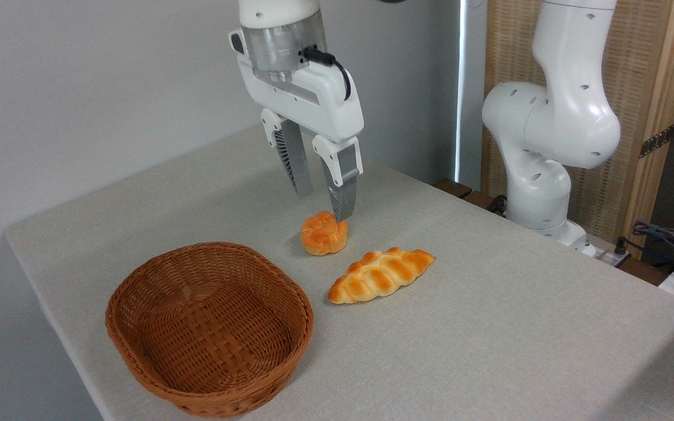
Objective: Put bread into the basket
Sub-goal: 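Move the open gripper over the round orange bun and lower it, then close the gripper on the round orange bun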
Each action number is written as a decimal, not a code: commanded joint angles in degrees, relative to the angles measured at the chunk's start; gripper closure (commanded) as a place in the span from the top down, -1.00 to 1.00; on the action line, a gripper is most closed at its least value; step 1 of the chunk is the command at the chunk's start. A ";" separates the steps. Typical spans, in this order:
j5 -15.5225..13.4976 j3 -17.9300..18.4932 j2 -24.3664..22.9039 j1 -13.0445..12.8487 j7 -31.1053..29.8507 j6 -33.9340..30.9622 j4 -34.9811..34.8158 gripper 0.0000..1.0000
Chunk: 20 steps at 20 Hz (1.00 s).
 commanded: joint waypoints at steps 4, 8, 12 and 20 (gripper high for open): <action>-0.93 0.92 -3.83 -3.17 0.81 2.08 -9.16 1.00; -2.08 0.93 -3.75 -4.49 0.90 4.09 -11.62 1.00; -4.00 1.01 -3.75 -6.08 0.64 6.99 -14.26 1.00; -7.70 1.01 -3.75 -7.22 0.38 11.91 -18.30 1.00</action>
